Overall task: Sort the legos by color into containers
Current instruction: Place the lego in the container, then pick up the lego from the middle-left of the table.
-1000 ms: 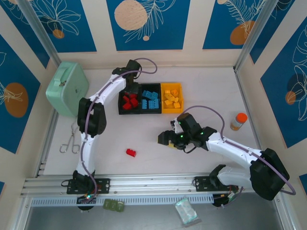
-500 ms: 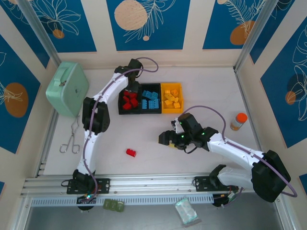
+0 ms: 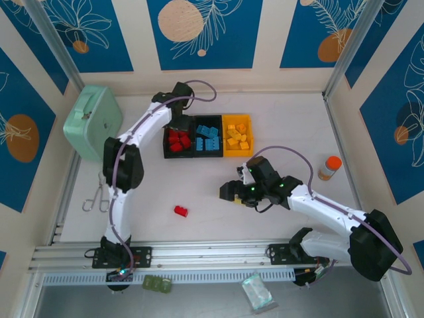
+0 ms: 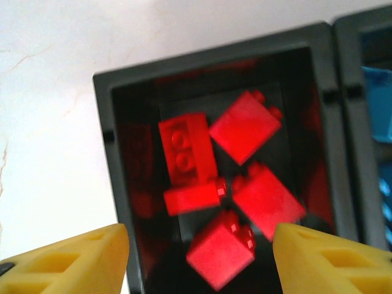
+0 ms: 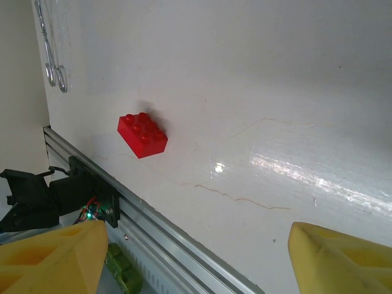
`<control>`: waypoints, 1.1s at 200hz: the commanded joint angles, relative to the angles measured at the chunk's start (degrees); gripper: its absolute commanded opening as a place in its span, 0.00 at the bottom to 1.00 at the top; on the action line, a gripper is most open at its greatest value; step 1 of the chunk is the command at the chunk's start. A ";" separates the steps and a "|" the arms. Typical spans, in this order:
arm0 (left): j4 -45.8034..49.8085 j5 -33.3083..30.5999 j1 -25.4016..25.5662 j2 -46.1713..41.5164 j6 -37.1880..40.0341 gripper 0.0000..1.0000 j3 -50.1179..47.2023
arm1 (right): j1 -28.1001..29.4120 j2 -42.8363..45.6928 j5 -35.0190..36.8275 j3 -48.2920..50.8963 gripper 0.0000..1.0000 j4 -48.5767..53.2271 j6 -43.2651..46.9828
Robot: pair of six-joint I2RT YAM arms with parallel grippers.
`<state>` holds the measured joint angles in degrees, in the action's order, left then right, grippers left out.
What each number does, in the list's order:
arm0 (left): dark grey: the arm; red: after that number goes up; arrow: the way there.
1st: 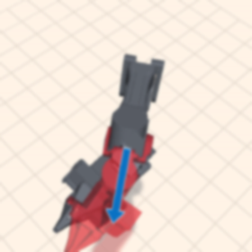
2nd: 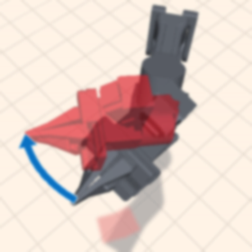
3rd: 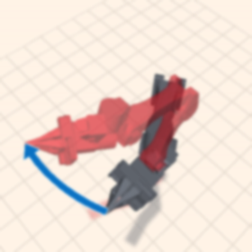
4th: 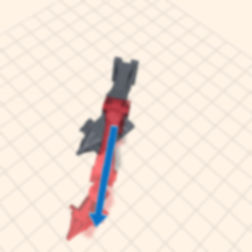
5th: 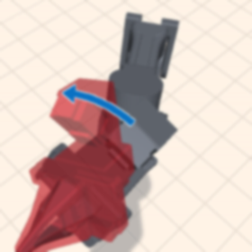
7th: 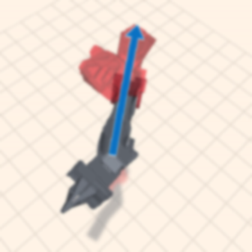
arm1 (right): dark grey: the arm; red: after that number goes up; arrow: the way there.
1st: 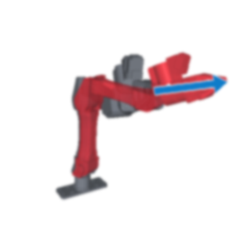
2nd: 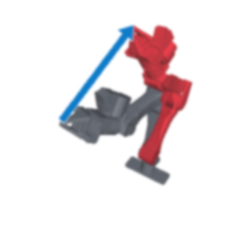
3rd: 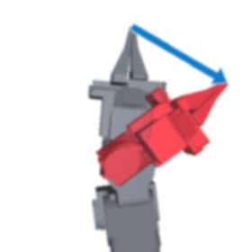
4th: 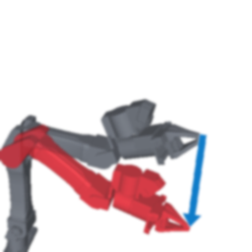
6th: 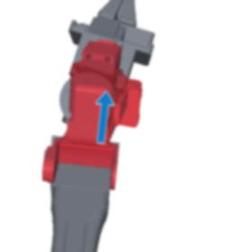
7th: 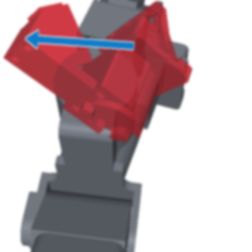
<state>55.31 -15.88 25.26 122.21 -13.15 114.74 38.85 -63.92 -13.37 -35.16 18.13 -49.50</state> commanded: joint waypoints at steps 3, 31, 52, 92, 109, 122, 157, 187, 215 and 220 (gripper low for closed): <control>-2.06 4.90 1.45 -9.20 -0.30 0.64 -6.66 | -0.35 1.78 0.70 -1.95 0.78 3.31 1.91; -3.93 8.65 2.63 -17.04 -0.91 0.64 -16.67 | -0.44 3.76 1.60 -2.26 0.78 5.20 2.88; -4.92 11.33 3.48 -22.98 -1.17 0.65 -24.52 | -0.53 5.82 2.09 -2.38 0.78 7.49 4.08; -6.08 16.85 4.38 -33.96 -2.41 0.66 -37.98 | -1.41 10.52 2.75 -2.65 0.79 12.83 7.02; -6.31 18.77 4.75 -38.32 -3.43 0.68 -43.14 | -1.72 12.43 2.15 -2.16 0.79 13.84 7.70; -6.35 19.53 5.06 -41.28 -4.58 0.70 -46.75 | -1.76 13.41 1.04 -1.82 0.79 13.95 8.00; -7.17 23.92 6.63 -47.67 -8.50 0.77 -56.36 | -0.32 14.27 -1.48 -0.73 0.79 13.11 8.71; -9.78 25.68 10.75 -51.20 -12.65 0.82 -63.71 | 2.07 14.45 -1.22 0.49 0.79 12.22 8.44; -12.48 24.82 14.61 -52.96 -14.47 0.88 -68.21 | 3.50 15.42 -1.48 1.76 0.79 11.57 8.29; -13.17 25.05 15.02 -53.06 -14.91 0.89 -69.00 | 3.58 15.64 -1.64 1.99 0.79 11.44 8.27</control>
<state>45.74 7.51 37.98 71.09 -24.77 48.69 41.50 -49.98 -13.08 -34.83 29.91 -41.95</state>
